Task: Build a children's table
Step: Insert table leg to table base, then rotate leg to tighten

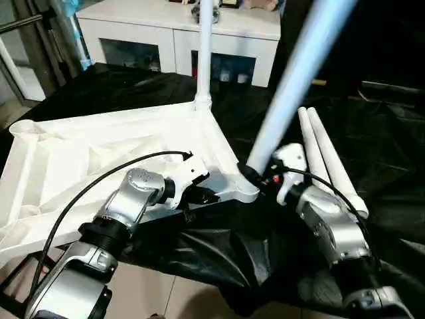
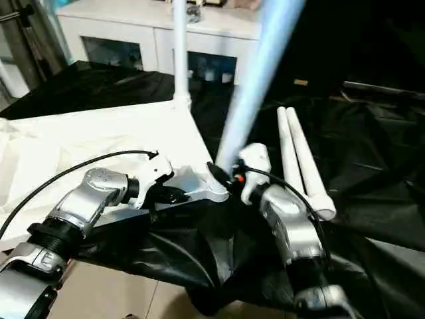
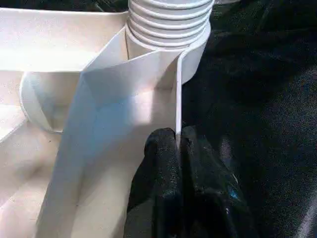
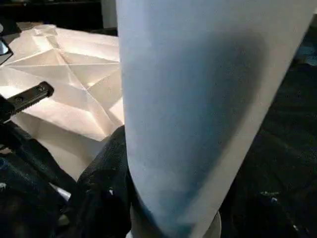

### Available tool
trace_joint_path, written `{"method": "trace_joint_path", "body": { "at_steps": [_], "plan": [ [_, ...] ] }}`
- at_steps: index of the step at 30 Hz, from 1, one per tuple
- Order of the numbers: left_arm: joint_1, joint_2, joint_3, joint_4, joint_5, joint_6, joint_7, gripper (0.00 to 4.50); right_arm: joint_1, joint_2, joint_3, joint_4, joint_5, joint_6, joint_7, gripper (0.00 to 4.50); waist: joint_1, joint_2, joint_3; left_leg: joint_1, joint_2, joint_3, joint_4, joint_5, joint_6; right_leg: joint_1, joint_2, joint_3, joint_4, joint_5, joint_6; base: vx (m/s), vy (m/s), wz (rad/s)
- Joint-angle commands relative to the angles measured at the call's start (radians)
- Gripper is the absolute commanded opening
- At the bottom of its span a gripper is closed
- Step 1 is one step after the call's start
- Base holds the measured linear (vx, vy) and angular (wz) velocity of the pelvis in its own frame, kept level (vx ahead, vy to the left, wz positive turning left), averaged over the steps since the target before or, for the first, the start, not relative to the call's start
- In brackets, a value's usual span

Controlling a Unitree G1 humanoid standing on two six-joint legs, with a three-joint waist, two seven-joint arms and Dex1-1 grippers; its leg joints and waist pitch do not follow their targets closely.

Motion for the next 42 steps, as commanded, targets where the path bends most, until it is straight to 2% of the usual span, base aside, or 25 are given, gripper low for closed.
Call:
{"method": "trace_joint_path", "body": {
  "at_steps": [1,2,6,10,11,13,14,18,20,25,28,29,33,34,35,36,37,38,40,42],
  "plan": [
    [-0.020,0.009,0.009,-0.010,-0.005,-0.023,-0.006,0.00,0.042,-0.006,0.060,0.089,-0.037,0.076,0.043,1.89,0.002,0.003,-0.052,0.009,0.040,-0.022,-0.080,-0.331,0.011,0.027,-0.090,0.052,-0.107,-0.471,-0.135,0.000,0.000,0.00],
    [-0.022,0.011,0.008,-0.006,-0.006,-0.029,-0.012,0.00,0.035,-0.008,0.064,0.102,-0.039,0.072,0.056,1.89,0.001,-0.002,-0.052,0.007,0.041,-0.021,-0.082,-0.326,0.012,0.028,-0.089,0.052,-0.104,-0.446,-0.141,0.000,0.000,0.00],
    [-0.038,0.026,-0.001,0.014,-0.010,-0.083,-0.071,0.00,-0.015,-0.010,0.072,0.191,-0.033,0.039,0.134,1.89,-0.003,-0.002,-0.054,0.006,0.038,-0.021,-0.080,-0.334,0.013,0.030,-0.091,0.051,-0.103,-0.441,-0.154,0.000,0.000,0.00],
    [-0.036,0.042,-0.007,0.007,-0.032,-0.141,-0.156,0.00,-0.027,-0.025,0.095,0.208,-0.028,0.027,0.230,1.89,-0.009,-0.004,-0.054,0.007,0.042,-0.023,-0.083,-0.342,0.014,0.030,-0.090,0.052,-0.103,-0.440,-0.155,0.000,0.000,0.00],
    [-0.031,0.053,-0.017,-0.002,-0.034,-0.151,-0.188,0.00,-0.023,-0.037,0.106,0.205,-0.030,0.025,0.275,1.89,-0.005,-0.011,-0.055,0.007,0.043,-0.023,-0.083,-0.332,0.019,0.030,-0.093,0.053,-0.100,-0.438,-0.158,0.000,0.000,0.00],
    [-0.030,0.056,-0.019,-0.003,-0.034,-0.153,-0.194,0.00,-0.023,-0.039,0.108,0.204,-0.030,0.024,0.284,1.89,-0.007,-0.010,-0.054,0.007,0.044,-0.022,-0.084,-0.332,0.021,0.029,-0.093,0.053,-0.102,-0.437,-0.160,0.000,0.000,0.00],
    [-0.030,0.062,-0.023,-0.005,-0.033,-0.167,-0.210,0.00,-0.018,-0.051,0.119,0.200,-0.034,0.015,0.314,1.89,-0.007,-0.019,-0.055,0.007,0.048,-0.021,-0.086,-0.330,0.019,0.028,-0.091,0.054,-0.099,-0.410,-0.170,0.000,0.000,0.00],
    [-0.038,0.071,-0.014,0.005,-0.042,-0.192,-0.235,0.00,-0.003,-0.071,0.131,0.184,-0.036,-0.007,0.378,1.89,-0.001,-0.018,-0.054,0.009,0.049,-0.020,-0.088,-0.334,0.013,0.028,-0.094,0.056,-0.097,-0.393,-0.181,0.000,0.000,0.00],
    [-0.040,0.074,-0.005,0.005,-0.050,-0.191,-0.246,0.00,0.010,-0.075,0.134,0.166,-0.030,-0.008,0.400,1.89,0.000,-0.022,-0.054,0.010,0.050,-0.021,-0.089,-0.337,0.010,0.029,-0.094,0.055,-0.097,-0.394,-0.184,0.000,0.000,0.00],
    [-0.045,0.076,0.012,0.013,-0.052,-0.183,-0.238,0.00,0.016,-0.069,0.128,0.175,-0.031,-0.020,0.402,1.89,0.007,-0.022,-0.052,0.012,0.050,-0.021,-0.090,-0.342,0.006,0.027,-0.096,0.056,-0.099,-0.414,-0.178,0.000,0.000,0.00],
    [-0.062,0.063,0.030,0.036,-0.043,-0.160,-0.183,0.00,-0.019,-0.038,0.084,0.243,-0.038,-0.030,0.306,1.89,0.004,-0.021,-0.050,0.014,0.049,-0.023,-0.091,-0.368,-0.004,0.023,-0.097,0.055,-0.103,-0.457,-0.171,0.000,0.000,0.00],
    [-0.068,0.057,0.036,0.040,-0.041,-0.150,-0.163,0.00,-0.040,-0.025,0.065,0.284,-0.052,-0.040,0.233,1.89,0.003,-0.015,-0.048,0.016,0.048,-0.026,-0.092,-0.388,-0.014,0.019,-0.100,0.053,-0.105,-0.494,-0.165,0.000,0.000,0.00],
    [-0.088,0.031,0.053,0.049,-0.023,-0.096,-0.074,0.00,-0.099,0.006,0.020,0.389,-0.086,-0.060,0.029,1.89,-0.012,-0.018,-0.045,0.017,0.046,-0.034,-0.093,-0.434,-0.038,0.015,-0.099,0.046,-0.115,-0.589,-0.128,0.000,0.000,0.00],
    [-0.110,0.005,0.064,0.061,0.001,-0.040,0.020,0.00,-0.128,0.027,0.003,0.434,-0.092,-0.063,-0.052,1.89,-0.012,-0.010,-0.046,0.023,0.044,-0.033,-0.089,-0.449,-0.037,0.010,-0.100,0.047,-0.118,-0.597,-0.122,0.000,0.000,0.00],
    [-0.112,0.003,0.065,0.062,0.002,-0.036,0.028,0.00,-0.131,0.029,0.001,0.438,-0.092,-0.062,-0.059,1.89,-0.014,-0.012,-0.045,0.023,0.044,-0.032,-0.088,-0.454,-0.038,0.006,-0.099,0.048,-0.119,-0.597,-0.126,0.000,0.000,0.00],
    [-0.136,-0.033,0.083,0.072,0.015,0.021,0.127,0.00,-0.162,0.056,-0.018,0.481,-0.087,-0.050,-0.141,1.89,-0.014,-0.014,-0.046,0.023,0.043,-0.033,-0.087,-0.449,-0.035,0.009,-0.098,0.046,-0.119,-0.588,-0.129,0.000,0.000,0.00],
    [-0.137,-0.035,0.084,0.072,0.015,0.024,0.131,0.00,-0.163,0.058,-0.018,0.483,-0.086,-0.049,-0.144,1.89,-0.014,-0.013,-0.047,0.023,0.043,-0.031,-0.086,-0.443,-0.035,0.009,-0.097,0.046,-0.117,-0.575,-0.134,0.000,0.000,0.00],
    [-0.154,-0.072,0.098,0.078,0.023,0.066,0.214,0.00,-0.188,0.079,-0.025,0.522,-0.091,-0.043,-0.215,1.89,-0.010,-0.010,-0.047,0.024,0.042,-0.030,-0.086,-0.430,-0.027,0.008,-0.097,0.047,-0.121,-0.558,-0.139,0.000,0.000,0.00],
    [-0.172,-0.123,0.116,0.082,0.029,0.116,0.322,0.00,-0.221,0.108,-0.032,0.575,-0.093,-0.041,-0.299,1.89,-0.012,-0.011,-0.046,0.022,0.044,-0.029,-0.088,-0.423,-0.032,0.009,-0.093,0.046,-0.117,-0.519,-0.154,0.000,0.000,0.00],
    [-0.176,-0.171,0.122,0.082,0.028,0.141,0.388,0.00,-0.248,0.141,-0.051,0.616,-0.076,-0.044,-0.355,1.89,-0.006,-0.011,-0.050,0.017,0.043,-0.025,-0.088,-0.391,-0.021,0.016,-0.094,0.049,-0.112,-0.459,-0.167,0.000,0.000,0.00]
  ]
}}
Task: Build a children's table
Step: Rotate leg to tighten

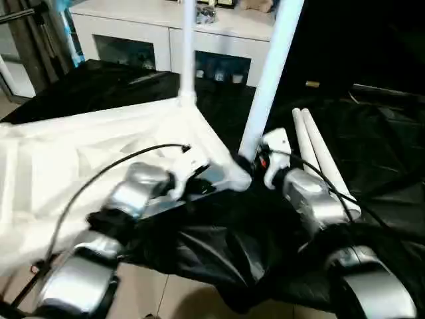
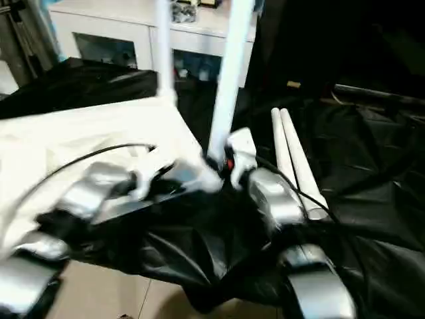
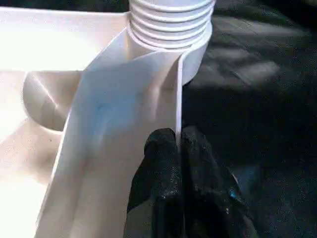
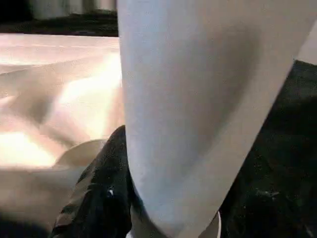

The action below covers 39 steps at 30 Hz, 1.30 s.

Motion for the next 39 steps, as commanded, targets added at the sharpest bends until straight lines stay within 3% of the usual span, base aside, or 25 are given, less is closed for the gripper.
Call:
{"method": "trace_joint_path", "body": {
  "at_steps": [1,5,7,8,13,16,17,19,20,23,24,27,29,31,32,33,36,39],
  "plan": [
    [-0.067,-0.017,0.054,-0.037,-0.015,0.000,0.089,0.00,0.059,0.021,0.012,0.125,-0.023,0.071,-0.034,1.89,0.001,0.015,-0.053,0.014,0.045,-0.025,-0.080,-0.383,-0.018,0.019,-0.092,0.051,-0.099,-0.436,-0.172,0.000,0.000,0.00],
    [-0.060,-0.048,0.033,-0.031,0.008,0.012,0.138,0.00,0.031,0.058,0.002,0.173,-0.030,0.064,-0.060,1.89,0.011,0.011,-0.058,0.009,0.044,-0.017,-0.080,-0.313,0.005,0.028,-0.091,0.056,-0.086,-0.302,-0.200,0.000,0.000,0.00],
    [-0.057,-0.047,0.030,-0.038,0.010,0.021,0.133,0.00,0.026,0.062,0.000,0.185,-0.034,0.058,-0.065,1.89,0.014,0.010,-0.058,0.007,0.043,-0.016,-0.080,-0.294,0.012,0.031,-0.092,0.056,-0.086,-0.301,-0.198,0.000,0.000,0.00],
    [-0.055,-0.042,0.028,-0.042,0.012,0.025,0.128,0.00,0.022,0.064,0.002,0.193,-0.040,0.053,-0.067,1.89,0.016,0.015,-0.057,0.008,0.043,-0.016,-0.081,-0.291,0.011,0.031,-0.094,0.055,-0.088,-0.310,-0.196,0.000,0.000,0.00],
    [-0.054,-0.029,0.025,-0.038,0.012,0.016,0.122,0.00,0.012,0.069,0.002,0.207,-0.053,0.045,-0.044,1.89,0.013,0.018,-0.054,0.011,0.046,-0.021,-0.087,-0.342,-0.005,0.027,-0.091,0.053,-0.094,-0.376,-0.177,0.000,0.000,0.00],
    [-0.055,-0.027,0.021,-0.038,0.009,0.007,0.109,0.00,0.006,0.070,-0.006,0.204,-0.045,0.040,-0.030,2.59,0.012,0.017,-0.054,0.012,0.047,-0.021,-0.088,-0.355,-0.009,0.027,-0.091,0.054,-0.094,-0.371,-0.178,0.000,0.000,0.00],
    [-0.053,-0.026,0.019,-0.043,0.006,0.002,0.101,0.00,0.000,0.069,-0.012,0.202,-0.041,0.036,-0.027,2.61,0.011,0.020,-0.054,0.012,0.047,-0.021,-0.088,-0.360,-0.010,0.026,-0.092,0.054,-0.094,-0.371,-0.182,0.000,0.000,0.00],
    [-0.052,-0.026,0.019,-0.045,0.005,-0.001,0.097,0.00,-0.003,0.068,-0.014,0.201,-0.038,0.034,-0.025,2.67,0.010,0.017,-0.054,0.009,0.045,-0.021,-0.087,-0.358,-0.009,0.028,-0.093,0.054,-0.095,-0.375,-0.181,0.000,0.000,0.00],
    [-0.050,-0.022,0.014,-0.051,0.004,-0.012,0.084,0.00,-0.011,0.067,-0.023,0.204,-0.034,0.025,-0.022,3.03,0.009,0.018,-0.053,0.007,0.046,-0.022,-0.089,-0.349,-0.006,0.029,-0.092,0.054,-0.093,-0.371,-0.182,0.000,0.000,0.00],
    [-0.044,-0.015,0.005,-0.063,0.001,-0.037,0.056,0.00,-0.018,0.063,-0.037,0.197,-0.022,0.014,-0.007,3.07,0.009,0.020,-0.053,0.007,0.046,-0.020,-0.088,-0.344,-0.002,0.029,-0.094,0.055,-0.095,-0.365,-0.187,0.000,0.000,0.00],
    [-0.042,-0.013,0.003,-0.067,0.000,-0.044,0.049,0.00,-0.019,0.061,-0.040,0.194,-0.019,0.011,-0.001,3.36,0.009,0.020,-0.055,0.007,0.047,-0.020,-0.088,-0.339,-0.003,0.030,-0.094,0.056,-0.093,-0.357,-0.190,0.000,0.000,0.00],
    [-0.023,0.005,-0.005,-0.098,-0.016,-0.078,-0.012,0.00,-0.016,0.038,-0.038,0.155,-0.010,0.003,0.078,3.51,0.012,0.021,-0.063,-0.001,0.047,-0.016,-0.083,-0.262,0.015,0.037,-0.093,0.057,-0.081,-0.241,-0.214,0.000,0.000,0.00],
    [-0.012,0.017,-0.010,-0.117,-0.027,-0.081,-0.049,0.00,-0.011,0.021,-0.030,0.125,-0.007,0.006,0.139,3.67,0.016,0.023,-0.073,-0.008,0.049,-0.012,-0.072,-0.152,0.049,0.044,-0.091,0.056,-0.058,-0.052,-0.259,0.000,0.000,0.00],
    [0.007,0.040,-0.021,-0.141,-0.040,-0.111,-0.113,0.00,0.012,-0.015,-0.009,0.051,-0.001,0.018,0.249,3.80,0.017,0.021,-0.073,-0.014,0.046,-0.011,-0.067,-0.089,0.088,0.050,-0.088,0.053,-0.045,0.059,-0.284,0.000,0.000,0.00],
    [0.009,0.043,-0.023,-0.143,-0.041,-0.116,-0.121,0.00,0.016,-0.020,-0.006,0.041,0.000,0.020,0.264,3.80,0.016,0.025,-0.074,-0.011,0.046,-0.008,-0.064,-0.076,0.109,0.047,-0.089,0.053,-0.043,0.086,-0.301,0.000,0.000,0.00],
    [0.022,0.059,-0.028,-0.158,-0.054,-0.126,-0.166,0.00,0.044,-0.050,0.016,-0.020,0.005,0.033,0.346,3.80,0.020,0.032,-0.073,-0.010,0.048,-0.008,-0.063,-0.079,0.117,0.048,-0.091,0.053,-0.044,0.084,-0.306,0.000,0.000,0.00],
    [0.046,0.087,-0.039,-0.187,-0.078,-0.162,-0.255,0.00,0.095,-0.108,0.062,-0.125,0.008,0.044,0.473,3.80,0.025,0.025,-0.073,-0.010,0.048,-0.008,-0.061,-0.069,0.133,0.052,-0.090,0.053,-0.042,0.097,-0.306,0.000,0.000,0.00],
    [0.069,0.125,-0.055,-0.217,-0.096,-0.179,-0.355,0.00,0.141,-0.160,0.087,-0.220,0.018,0.045,0.575,3.80,0.035,0.029,-0.064,-0.006,0.053,-0.005,-0.065,-0.126,0.107,0.047,-0.091,0.052,-0.055,-0.031,-0.292,0.000,0.000,0.00]
  ]
}}
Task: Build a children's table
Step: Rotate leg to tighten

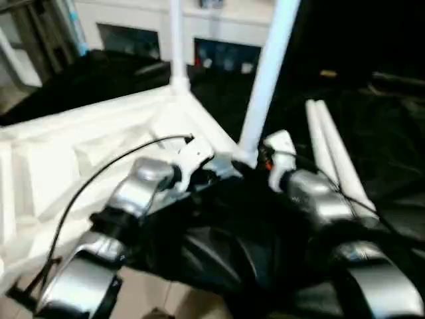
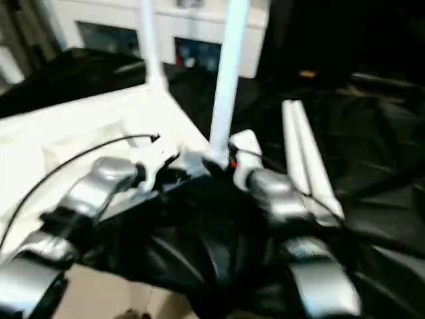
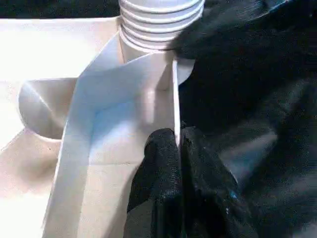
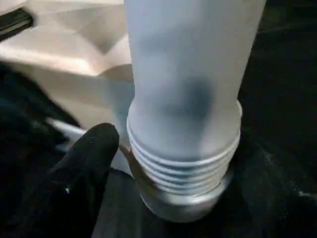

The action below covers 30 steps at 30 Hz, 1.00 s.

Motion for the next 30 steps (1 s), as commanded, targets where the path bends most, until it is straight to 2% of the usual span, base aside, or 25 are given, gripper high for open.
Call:
{"method": "trace_joint_path", "body": {
  "at_steps": [1,5,7,10,12,13,17,19,24,30],
  "plan": [
    [0.000,-0.012,-0.022,-0.076,-0.060,-0.057,-0.097,0.00,0.022,-0.007,0.041,-0.074,0.013,0.011,0.091,3.80,0.007,0.004,-0.075,0.014,0.053,-0.008,-0.056,-0.133,0.091,0.070,-0.091,0.053,-0.055,-0.055,-0.274,0.000,0.000,0.00],
    [0.019,0.036,-0.040,-0.083,-0.057,-0.120,-0.195,0.00,0.091,-0.065,0.073,-0.218,0.013,0.034,0.188,3.80,0.020,0.005,-0.072,0.019,0.054,-0.006,-0.058,-0.161,0.066,0.061,-0.089,0.055,-0.062,-0.128,-0.243,0.000,0.000,0.00],
    [0.020,0.043,-0.043,-0.079,-0.054,-0.127,-0.206,0.00,0.104,-0.075,0.081,-0.241,0.010,0.033,0.198,3.80,0.024,0.006,-0.071,0.021,0.056,-0.006,-0.061,-0.173,0.052,0.057,-0.089,0.056,-0.064,-0.162,-0.228,0.000,0.000,0.00],
    [0.031,0.057,-0.055,-0.082,-0.057,-0.138,-0.242,0.00,0.129,-0.091,0.091,-0.286,0.020,0.061,0.225,3.80,0.023,0.004,-0.072,0.020,0.053,-0.008,-0.061,-0.177,0.036,0.059,-0.088,0.057,-0.063,-0.171,-0.219,0.000,0.000,0.00],
    [0.034,0.058,-0.055,-0.084,-0.055,-0.139,-0.244,0.00,0.136,-0.096,0.093,-0.299,0.022,0.075,0.233,3.80,0.023,0.004,-0.072,0.020,0.052,-0.007,-0.060,-0.176,0.038,0.058,-0.088,0.058,-0.063,-0.167,-0.220,0.000,0.000,0.00],
    [0.035,0.058,-0.055,-0.084,-0.054,-0.141,-0.245,0.00,0.139,-0.098,0.093,-0.302,0.022,0.079,0.234,3.56,0.024,0.003,-0.074,0.019,0.052,-0.007,-0.058,-0.167,0.039,0.060,-0.089,0.058,-0.061,-0.157,-0.220,0.000,0.000,0.00],
    [0.036,0.055,-0.054,-0.075,-0.053,-0.151,-0.251,0.00,0.154,-0.099,0.094,-0.327,0.033,0.110,0.243,3.42,0.027,0.001,-0.076,0.016,0.050,-0.007,-0.056,-0.137,0.047,0.062,-0.088,0.057,-0.058,-0.125,-0.223,0.000,0.000,0.00],
    [0.036,0.055,-0.054,-0.074,-0.053,-0.152,-0.251,0.00,0.155,-0.098,0.094,-0.328,0.035,0.112,0.244,3.14,0.028,0.002,-0.076,0.016,0.051,-0.007,-0.056,-0.135,0.048,0.061,-0.089,0.056,-0.056,-0.122,-0.222,0.000,0.000,0.00],
    [0.042,0.057,-0.053,-0.069,-0.053,-0.154,-0.259,0.00,0.166,-0.092,0.095,-0.345,0.045,0.141,0.249,2.80,0.029,0.000,-0.074,0.016,0.049,-0.007,-0.055,-0.149,0.042,0.061,-0.089,0.056,-0.060,-0.162,-0.212,0.000,0.000,0.00],
    [0.032,0.030,-0.030,-0.034,-0.046,-0.131,-0.189,0.00,0.171,-0.051,0.070,-0.316,0.054,0.178,0.175,2.75,0.027,0.000,-0.072,0.018,0.049,-0.009,-0.056,-0.168,0.027,0.058,-0.090,0.056,-0.064,-0.206,-0.202,0.000,0.000,0.00]
  ]
}}
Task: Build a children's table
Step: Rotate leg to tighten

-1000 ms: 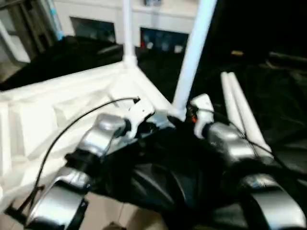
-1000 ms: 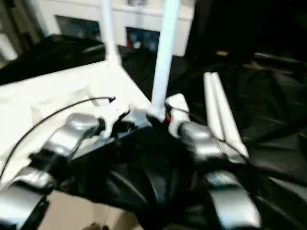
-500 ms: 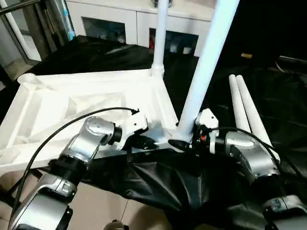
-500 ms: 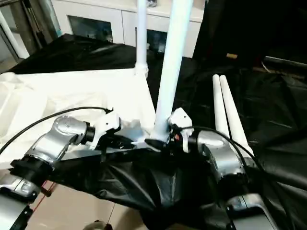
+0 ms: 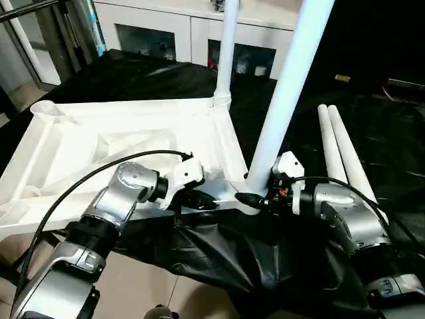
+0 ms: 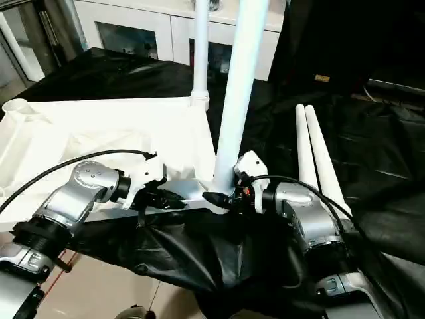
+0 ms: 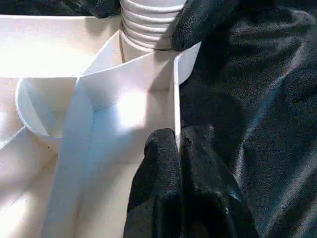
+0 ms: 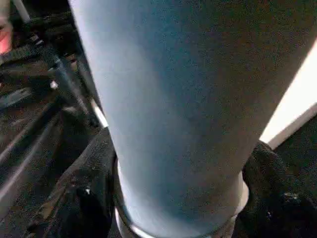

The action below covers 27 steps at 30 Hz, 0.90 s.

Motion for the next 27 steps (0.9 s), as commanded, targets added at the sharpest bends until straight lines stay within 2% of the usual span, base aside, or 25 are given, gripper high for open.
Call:
{"method": "trace_joint_path", "body": {
  "at_steps": [1,4,5,7,8,9,12,13,15,16,17,19,23,24,25,26,27],
  "plan": [
    [-0.027,-0.055,0.026,0.017,-0.024,0.006,0.072,0.00,0.010,0.046,0.001,0.031,0.020,0.029,-0.050,2.75,-0.006,-0.001,-0.073,0.015,0.045,-0.014,-0.066,-0.170,0.030,0.055,-0.089,0.053,-0.074,-0.215,-0.200,0.000,0.000,0.00],
    [-0.075,-0.115,0.065,0.091,-0.001,0.053,0.237,0.00,-0.028,0.127,-0.038,0.155,-0.019,0.017,-0.257,2.74,-0.013,-0.001,-0.068,0.022,0.040,-0.015,-0.068,-0.217,0.000,0.049,-0.092,0.053,-0.087,-0.321,-0.184,0.000,0.000,0.00],
    [-0.075,-0.115,0.065,0.091,-0.001,0.053,0.237,0.00,-0.028,0.127,-0.038,0.155,-0.019,0.017,-0.257,2.74,-0.016,-0.002,-0.068,0.023,0.039,-0.017,-0.069,-0.231,-0.007,0.049,-0.093,0.052,-0.091,-0.359,-0.174,0.000,0.000,0.00],
    [-0.104,-0.152,0.083,0.132,0.009,0.077,0.328,0.00,-0.060,0.181,-0.066,0.223,-0.023,0.025,-0.376,2.74,-0.019,-0.001,-0.069,0.020,0.041,-0.018,-0.070,-0.222,-0.004,0.051,-0.092,0.054,-0.089,-0.337,-0.169,0.000,0.000,0.00],
    [-0.120,-0.173,0.092,0.151,0.012,0.089,0.376,0.00,-0.079,0.210,-0.082,0.258,-0.020,0.035,-0.436,2.74,-0.025,0.000,-0.066,0.020,0.040,-0.018,-0.072,-0.234,-0.006,0.048,-0.090,0.053,-0.090,-0.341,-0.172,0.000,0.000,0.00],
    [-0.135,-0.196,0.101,0.171,0.014,0.097,0.422,0.00,-0.100,0.242,-0.096,0.292,-0.021,0.033,-0.498,2.74,-0.026,-0.001,-0.069,0.022,0.038,-0.018,-0.071,-0.235,-0.011,0.050,-0.090,0.052,-0.090,-0.349,-0.169,0.000,0.000,0.00],
    [-0.151,-0.229,0.106,0.190,0.021,0.103,0.478,0.00,-0.135,0.290,-0.105,0.343,-0.031,0.014,-0.584,2.74,-0.028,0.003,-0.070,0.022,0.038,-0.017,-0.070,-0.224,-0.012,0.049,-0.090,0.054,-0.088,-0.315,-0.178,0.000,0.000,0.00],
    [-0.157,-0.245,0.106,0.197,0.027,0.102,0.501,0.00,-0.154,0.313,-0.107,0.369,-0.039,0.000,-0.625,2.74,-0.028,0.001,-0.071,0.020,0.038,-0.017,-0.070,-0.220,-0.010,0.053,-0.090,0.054,-0.087,-0.304,-0.177,0.000,0.000,0.00],
    [-0.159,-0.260,0.097,0.202,0.037,0.091,0.514,0.00,-0.173,0.333,-0.100,0.399,-0.062,-0.030,-0.652,2.74,-0.028,0.003,-0.072,0.021,0.038,-0.017,-0.070,-0.223,-0.007,0.051,-0.091,0.054,-0.087,-0.294,-0.179,0.000,0.000,0.00],
    [-0.158,-0.260,0.097,0.202,0.037,0.090,0.513,0.00,-0.173,0.333,-0.100,0.399,-0.062,-0.030,-0.652,3.30,-0.027,0.003,-0.072,0.021,0.038,-0.017,-0.070,-0.222,-0.005,0.053,-0.091,0.054,-0.087,-0.292,-0.179,0.000,0.000,0.00],
    [-0.144,-0.264,0.081,0.189,0.039,0.071,0.490,0.00,-0.183,0.343,-0.104,0.410,-0.057,-0.047,-0.623,3.44,-0.027,0.001,-0.072,0.021,0.038,-0.016,-0.070,-0.223,0.002,0.053,-0.090,0.054,-0.087,-0.289,-0.178,0.000,0.000,0.00],
    [-0.130,-0.260,0.072,0.175,0.034,0.052,0.459,0.00,-0.187,0.344,-0.113,0.408,-0.045,-0.048,-0.587,3.44,-0.026,0.002,-0.072,0.019,0.039,-0.016,-0.070,-0.221,0.012,0.054,-0.090,0.055,-0.085,-0.272,-0.180,0.000,0.000,0.00],
    [-0.116,-0.245,0.062,0.162,0.029,0.031,0.415,0.00,-0.187,0.332,-0.115,0.401,-0.044,-0.054,-0.552,3.89,-0.028,0.000,-0.071,0.018,0.038,-0.016,-0.071,-0.220,0.016,0.055,-0.090,0.055,-0.086,-0.283,-0.179,0.000,0.000,0.00],
    [-0.102,-0.229,0.055,0.145,0.025,0.017,0.371,0.00,-0.181,0.312,-0.099,0.384,-0.047,-0.059,-0.499,3.89,-0.028,0.000,-0.071,0.019,0.038,-0.016,-0.071,-0.220,0.017,0.055,-0.090,0.054,-0.086,-0.285,-0.179,0.000,0.000,0.00],
    [-0.090,-0.212,0.049,0.126,0.017,0.006,0.323,0.00,-0.161,0.284,-0.079,0.339,-0.035,-0.056,-0.415,3.89,-0.028,0.000,-0.072,0.014,0.039,-0.018,-0.071,-0.211,0.028,0.061,-0.092,0.054,-0.085,-0.274,-0.178,0.000,0.000,0.00],
    [-0.090,-0.212,0.049,0.126,0.017,0.006,0.323,0.00,-0.161,0.284,-0.079,0.339,-0.035,-0.056,-0.415,3.89,-0.028,0.000,-0.072,0.014,0.039,-0.018,-0.071,-0.211,0.028,0.061,-0.092,0.054,-0.085,-0.274,-0.178,0.000,0.000,0.00],
    [-0.082,-0.200,0.044,0.112,0.010,-0.001,0.289,0.00,-0.147,0.264,-0.065,0.306,-0.025,-0.053,-0.355,3.89,-0.029,0.001,-0.074,0.016,0.041,-0.016,-0.070,-0.191,0.039,0.059,-0.089,0.055,-0.081,-0.231,-0.188,0.000,0.000,0.00]
  ]
}}
